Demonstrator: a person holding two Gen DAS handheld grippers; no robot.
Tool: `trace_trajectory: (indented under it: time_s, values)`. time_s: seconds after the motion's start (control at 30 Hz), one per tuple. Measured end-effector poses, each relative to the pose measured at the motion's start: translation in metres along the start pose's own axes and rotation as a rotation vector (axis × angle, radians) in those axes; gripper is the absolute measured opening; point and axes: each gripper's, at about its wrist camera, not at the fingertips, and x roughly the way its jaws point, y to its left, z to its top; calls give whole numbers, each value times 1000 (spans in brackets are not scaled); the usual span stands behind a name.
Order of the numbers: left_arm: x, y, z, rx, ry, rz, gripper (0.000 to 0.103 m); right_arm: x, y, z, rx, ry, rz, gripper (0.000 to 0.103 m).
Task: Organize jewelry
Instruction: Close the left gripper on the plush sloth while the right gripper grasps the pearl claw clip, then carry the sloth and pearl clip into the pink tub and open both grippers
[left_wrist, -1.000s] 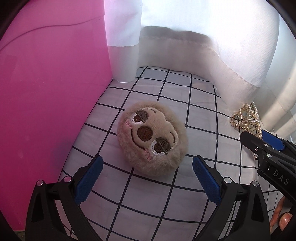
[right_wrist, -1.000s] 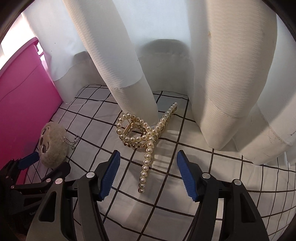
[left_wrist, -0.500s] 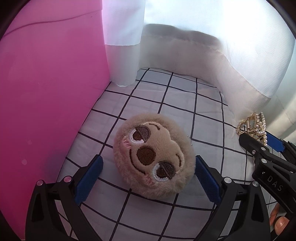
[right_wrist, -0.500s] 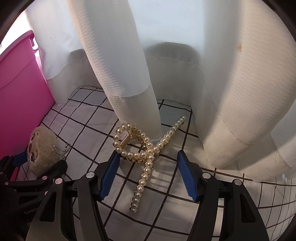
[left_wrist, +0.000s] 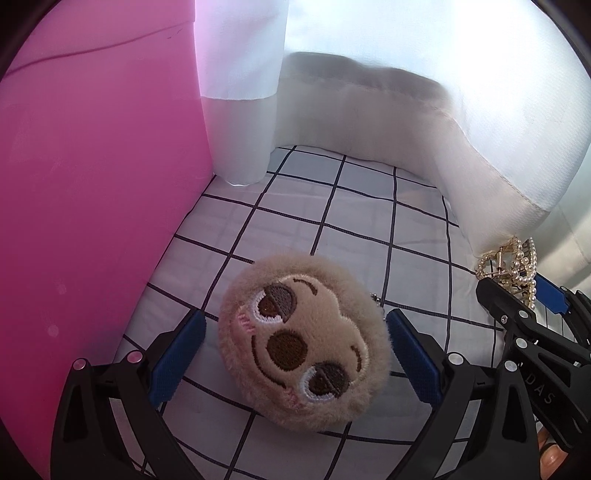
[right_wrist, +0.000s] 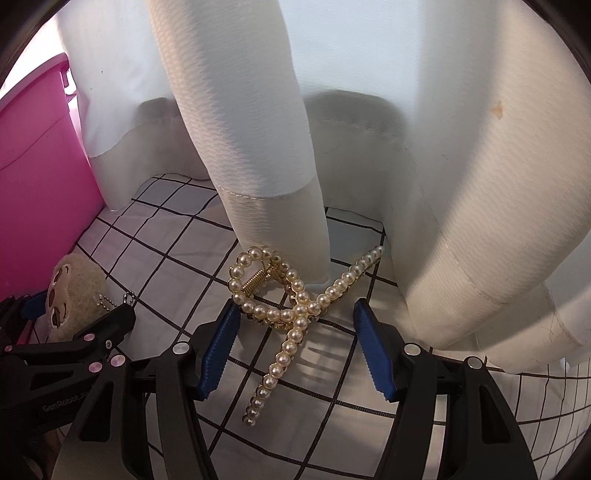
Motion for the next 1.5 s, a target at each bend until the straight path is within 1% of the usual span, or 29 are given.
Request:
trace_trajectory:
  time_s: [0.1, 0.13, 0.17, 0.23, 0.27, 0.3, 0.33, 0.43, 0.57, 0.7, 1.03, 1.07, 1.27, 1.4, 1.5]
  values:
    - [0, 1, -2, 4, -14, -1, 95, 0, 3, -3, -6, 0, -2, 59]
    - [-3, 4, -6, 6, -21, -1, 92, -1, 2, -4, -10, -1, -4, 57]
    - [-6, 6, -12, 11, -30, -3, 90, -2, 3, -5, -12, -3, -6, 52]
    - [-11, 5, -18, 27, -52, -10, 76, -7, 4, -8, -17, -9, -14, 47]
    - [-14, 4, -22, 37, -60, -15, 72, -7, 4, -9, -15, -11, -12, 44]
    - [-16, 2, -24, 46, -66, -19, 63, -8, 4, -10, -14, -11, -12, 44]
    - [-18, 1, -26, 53, -67, -20, 58, -10, 5, -11, -12, -10, -9, 44]
    - [-20, 2, -29, 45, -66, -26, 51, -15, 6, -16, -5, -12, 0, 44]
    - [-23, 5, -32, 37, -56, -31, 50, -21, 10, -28, 3, -13, 12, 44]
    - [-30, 8, -45, 36, -50, -44, 50, -32, 15, -43, 13, -13, 22, 44]
    - [-56, -4, -67, 89, -58, -80, 50, -68, 22, -87, 57, 9, 22, 44]
    - [-60, 0, -77, 91, -58, -86, 50, -73, 21, -91, 63, 9, 22, 44]
    - [-81, -1, -92, 117, -55, -111, 50, -109, 12, -113, 88, -1, 14, 44]
    - [-106, -2, -99, 146, -68, -129, 50, -140, 6, -124, 101, -15, 2, 44]
    - [-126, -3, -97, 162, -86, -146, 50, -165, 3, -126, 102, -35, -15, 44]
